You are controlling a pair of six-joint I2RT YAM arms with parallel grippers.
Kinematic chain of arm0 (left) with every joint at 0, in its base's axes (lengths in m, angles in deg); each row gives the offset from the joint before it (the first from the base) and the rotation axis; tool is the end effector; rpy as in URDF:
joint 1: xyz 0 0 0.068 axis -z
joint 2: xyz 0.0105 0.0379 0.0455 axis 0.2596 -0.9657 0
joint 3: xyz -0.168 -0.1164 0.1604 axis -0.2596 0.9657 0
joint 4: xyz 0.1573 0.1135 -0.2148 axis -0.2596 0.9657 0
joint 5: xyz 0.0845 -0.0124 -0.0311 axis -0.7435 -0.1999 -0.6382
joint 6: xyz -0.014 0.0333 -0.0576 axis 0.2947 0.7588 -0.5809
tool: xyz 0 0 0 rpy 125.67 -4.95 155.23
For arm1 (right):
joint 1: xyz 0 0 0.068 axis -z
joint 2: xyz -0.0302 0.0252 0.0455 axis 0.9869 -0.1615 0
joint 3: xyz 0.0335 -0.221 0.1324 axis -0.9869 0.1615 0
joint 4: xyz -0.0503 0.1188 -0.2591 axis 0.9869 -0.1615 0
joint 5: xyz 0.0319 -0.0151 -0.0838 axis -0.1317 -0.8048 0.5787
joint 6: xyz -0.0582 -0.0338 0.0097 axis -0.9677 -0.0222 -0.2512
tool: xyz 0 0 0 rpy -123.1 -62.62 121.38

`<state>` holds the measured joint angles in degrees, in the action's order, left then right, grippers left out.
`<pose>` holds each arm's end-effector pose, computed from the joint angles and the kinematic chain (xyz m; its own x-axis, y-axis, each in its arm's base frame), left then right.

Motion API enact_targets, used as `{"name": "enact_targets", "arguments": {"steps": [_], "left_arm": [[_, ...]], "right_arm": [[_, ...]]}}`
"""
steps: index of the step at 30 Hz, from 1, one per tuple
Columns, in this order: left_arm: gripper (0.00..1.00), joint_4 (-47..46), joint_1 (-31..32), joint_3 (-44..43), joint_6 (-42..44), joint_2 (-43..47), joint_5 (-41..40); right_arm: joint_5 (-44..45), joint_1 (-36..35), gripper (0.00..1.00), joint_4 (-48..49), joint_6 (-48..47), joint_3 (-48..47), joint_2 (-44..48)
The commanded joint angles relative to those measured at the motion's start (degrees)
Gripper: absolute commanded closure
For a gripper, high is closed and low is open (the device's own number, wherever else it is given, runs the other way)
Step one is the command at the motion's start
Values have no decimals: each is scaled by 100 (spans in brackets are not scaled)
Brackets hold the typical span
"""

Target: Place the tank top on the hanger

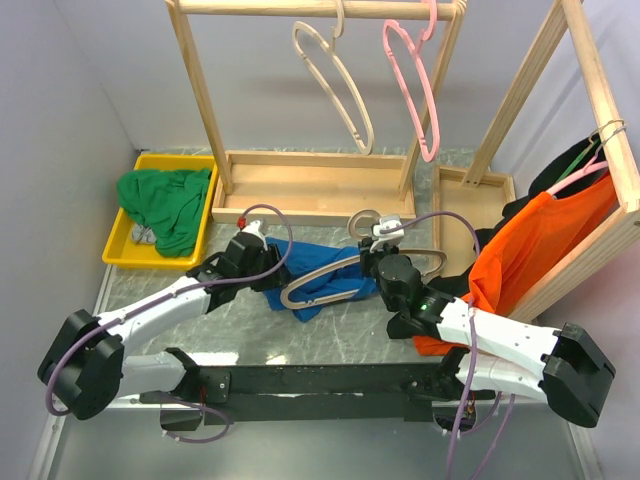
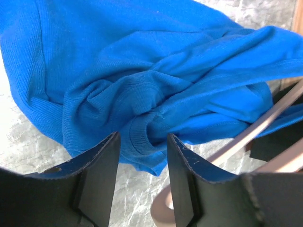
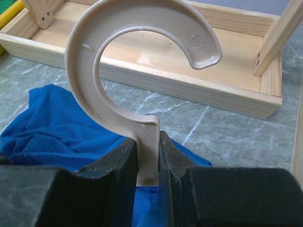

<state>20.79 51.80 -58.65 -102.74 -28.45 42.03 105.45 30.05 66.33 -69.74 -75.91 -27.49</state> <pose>0.2310 -0.1739 0.1676 -0.8018 -0.2839 -0.5258 0.0592 0.8378 -0.5427 0.1984 0.1946 0.2168 -0.1527 -0.0259 -0.9879 -0.2863 0.9579 0.0191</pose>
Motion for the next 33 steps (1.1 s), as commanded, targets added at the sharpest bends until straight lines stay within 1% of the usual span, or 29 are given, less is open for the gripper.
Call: {"name": "enact_targets", "arguments": {"steps": [1, 6, 7, 9, 10, 12, 13, 16, 21, 24, 28, 33], "left_arm": [[53, -177, 139, -209, -104, -116, -321], [58, -124, 157, -227, -34, -195, -497], [64, -132, 157, -218, -34, -204, -506], [72, -132, 157, -183, -25, -204, -541], [81, -133, 157, -166, -25, -196, -550], [87, -124, 157, -122, -16, -117, -585], [92, -124, 157, -104, 1, -90, -594], [99, -115, 157, -69, 45, 6, -620], [99, -89, 157, -16, 89, 165, -620], [99, -1, 157, -33, 133, 279, -611], [99, 148, 157, -156, 186, 534, -629], [99, 534, 148, -692, 405, 675, -805]], "right_arm": [[309, -41, 100, 302, -59, -14, 174], [537, -32, 100, 293, -50, -84, 130], [659, -41, 100, 311, -59, -102, 121], [835, -41, 100, 328, -59, -154, 86], [1010, -41, 100, 346, -68, -172, 69], [1195, -41, 100, 390, -85, -242, -27], [1284, -32, 100, 407, -85, -269, -63], [1486, -32, 100, 513, -164, -357, -212], [1881, -24, 100, 636, -164, -471, -371], [1952, -23, 100, 689, -182, -506, -406], [1839, -24, 100, 662, -208, -550, -441], [1645, -102, 100, 671, -24, -392, -301]]}}
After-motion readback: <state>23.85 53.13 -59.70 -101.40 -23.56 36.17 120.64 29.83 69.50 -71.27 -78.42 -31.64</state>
